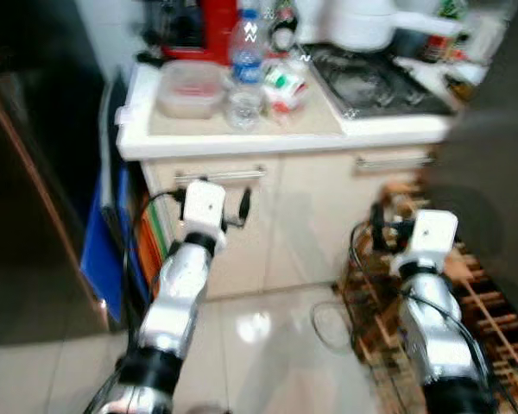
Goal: Restocking fridge
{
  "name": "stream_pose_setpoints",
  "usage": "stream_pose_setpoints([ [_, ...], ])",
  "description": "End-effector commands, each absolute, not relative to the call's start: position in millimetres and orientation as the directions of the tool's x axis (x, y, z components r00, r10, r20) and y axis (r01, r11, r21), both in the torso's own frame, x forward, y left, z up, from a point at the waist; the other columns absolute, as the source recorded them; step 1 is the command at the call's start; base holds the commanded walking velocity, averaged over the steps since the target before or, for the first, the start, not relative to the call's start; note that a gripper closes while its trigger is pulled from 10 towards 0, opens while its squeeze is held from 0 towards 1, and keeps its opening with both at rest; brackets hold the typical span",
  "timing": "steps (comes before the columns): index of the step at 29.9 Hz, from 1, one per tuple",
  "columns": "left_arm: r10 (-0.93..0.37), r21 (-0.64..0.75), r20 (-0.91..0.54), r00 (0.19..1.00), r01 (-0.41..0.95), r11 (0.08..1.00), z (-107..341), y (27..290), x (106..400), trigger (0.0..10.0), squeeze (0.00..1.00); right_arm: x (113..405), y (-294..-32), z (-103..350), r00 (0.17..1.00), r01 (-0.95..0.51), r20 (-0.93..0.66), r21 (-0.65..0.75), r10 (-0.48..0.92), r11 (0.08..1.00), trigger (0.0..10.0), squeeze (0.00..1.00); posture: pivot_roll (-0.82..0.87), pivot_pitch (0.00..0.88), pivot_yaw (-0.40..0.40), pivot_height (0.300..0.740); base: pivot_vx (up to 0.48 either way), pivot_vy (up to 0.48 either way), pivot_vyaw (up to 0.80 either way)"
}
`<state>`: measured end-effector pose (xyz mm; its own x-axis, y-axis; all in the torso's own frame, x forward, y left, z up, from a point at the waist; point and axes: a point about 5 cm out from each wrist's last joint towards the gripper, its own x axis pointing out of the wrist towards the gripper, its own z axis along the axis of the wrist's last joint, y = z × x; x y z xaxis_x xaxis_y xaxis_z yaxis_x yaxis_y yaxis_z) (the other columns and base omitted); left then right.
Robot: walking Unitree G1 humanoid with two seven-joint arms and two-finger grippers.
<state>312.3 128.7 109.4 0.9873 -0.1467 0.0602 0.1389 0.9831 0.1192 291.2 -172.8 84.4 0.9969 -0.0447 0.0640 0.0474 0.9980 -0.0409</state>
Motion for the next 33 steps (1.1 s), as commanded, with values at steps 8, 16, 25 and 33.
stream_pose_setpoints([
  [8, -0.155, 0.13, 0.094, 0.983, 0.143, 0.981, 119, 121, 313, 10.0, 0.0, 287, -190, 96, 0.986, 0.104, 0.139, -0.079, -0.093, 0.991, 10.0, 0.0, 0.06, 0.0, -0.018, 0.74, 0.06, 0.0, 0.05],
  [16, -0.141, 0.148, 0.208, 0.968, 0.111, 0.983, 146, 120, 317, 10.0, 0.0, 293, -188, 134, 0.954, 0.105, 0.29, -0.09, -0.074, 0.99, 10.0, 0.0, 0.07, 0.0, -0.017, 0.74, 0.0, 0.0, 0.0],
  [25, -0.149, 0.156, 0.213, 0.965, 0.117, 0.981, 150, 118, 318, 10.0, 0.0, 300, -194, 140, 0.952, 0.125, 0.289, -0.074, -0.098, 0.989, 10.0, 0.0, 0.07, 0.0, -0.021, 0.74, 0.17, -0.202, 0.0],
  [33, -0.114, 0.121, 0.21, 0.971, 0.09, 0.989, 151, 122, 318, 10.0, 0.0, 300, -188, 135, 0.96, 0.104, 0.266, -0.073, -0.081, 0.992, 10.0, 0.0, 0.07, 0.0, -0.022, 0.74, 0.373, -0.294, 0.0],
])
